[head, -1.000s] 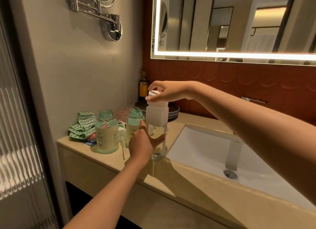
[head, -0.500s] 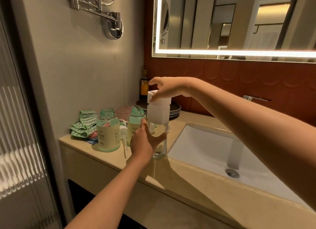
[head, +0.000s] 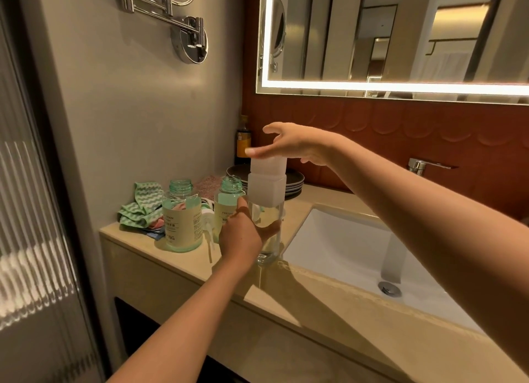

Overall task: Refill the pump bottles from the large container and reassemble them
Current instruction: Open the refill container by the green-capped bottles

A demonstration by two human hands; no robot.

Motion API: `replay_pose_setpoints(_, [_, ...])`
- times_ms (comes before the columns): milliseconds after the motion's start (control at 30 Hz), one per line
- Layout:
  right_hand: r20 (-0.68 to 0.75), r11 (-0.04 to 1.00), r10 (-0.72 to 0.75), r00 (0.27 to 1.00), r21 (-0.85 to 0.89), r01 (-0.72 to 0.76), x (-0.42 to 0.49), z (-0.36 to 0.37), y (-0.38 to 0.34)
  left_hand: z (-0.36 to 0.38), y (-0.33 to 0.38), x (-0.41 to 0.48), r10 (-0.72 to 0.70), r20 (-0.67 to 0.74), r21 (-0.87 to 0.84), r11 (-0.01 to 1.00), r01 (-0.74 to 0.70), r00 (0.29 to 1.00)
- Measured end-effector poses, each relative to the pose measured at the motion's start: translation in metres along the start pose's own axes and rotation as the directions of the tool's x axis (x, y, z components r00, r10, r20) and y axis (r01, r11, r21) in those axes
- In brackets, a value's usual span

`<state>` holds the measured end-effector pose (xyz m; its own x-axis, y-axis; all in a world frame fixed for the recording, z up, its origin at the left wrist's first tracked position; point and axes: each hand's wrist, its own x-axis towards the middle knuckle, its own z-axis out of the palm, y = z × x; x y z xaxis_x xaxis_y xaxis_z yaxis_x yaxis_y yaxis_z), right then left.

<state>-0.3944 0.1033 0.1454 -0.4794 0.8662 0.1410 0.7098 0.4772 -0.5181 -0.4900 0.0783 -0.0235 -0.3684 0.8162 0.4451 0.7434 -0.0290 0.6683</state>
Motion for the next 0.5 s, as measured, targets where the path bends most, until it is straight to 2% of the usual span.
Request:
replay_pose_setpoints(133, [-0.139, 0.932, -0.072, 0.988, -0.361, 0.017, 0.0015, 0.0065, -0.0026, -0.0001, -0.0011, 0.0004, 0.006, -0.015, -0.012, 1.000, -0.006, 1.000])
replay_pose_setpoints(200, [-0.128, 0.942, -0.058, 0.990, -0.337, 0.011, 0.0043, 0.0073, -0.0016, 0.0005, -0.0018, 0.0006, 0.005, -0.019, -0.039, 0.999, -0.006, 1.000])
replay_pose_setpoints(333, [-0.008, 0.993, -0.013, 1.000, -0.119, 0.012, -0.0002, -0.0003, -0.0064, 0.0032, -0.0033, 0.0003, 0.014, -0.023, -0.086, 0.996, -0.016, 1.000])
replay_pose_setpoints(400, [0.035, 0.998, -0.036, 0.999, -0.054, 0.038, -0.0036, -0.0025, -0.0085, 0.0035, -0.0038, 0.0007, 0.018, -0.021, -0.106, 0.994, -0.020, 1.000])
replay_pose_setpoints(467, [0.017, 0.996, -0.073, 0.997, -0.053, 0.074, -0.0034, -0.0005, -0.0097, 0.0031, -0.0037, 0.0016, 0.013, -0.021, -0.075, 0.997, -0.014, 1.000])
replay_pose_setpoints(500, [-0.019, 0.989, -0.089, 0.996, -0.120, 0.086, -0.0021, 0.0016, -0.0103, 0.0030, -0.0037, 0.0017, 0.012, -0.024, -0.053, 0.998, -0.013, 1.000])
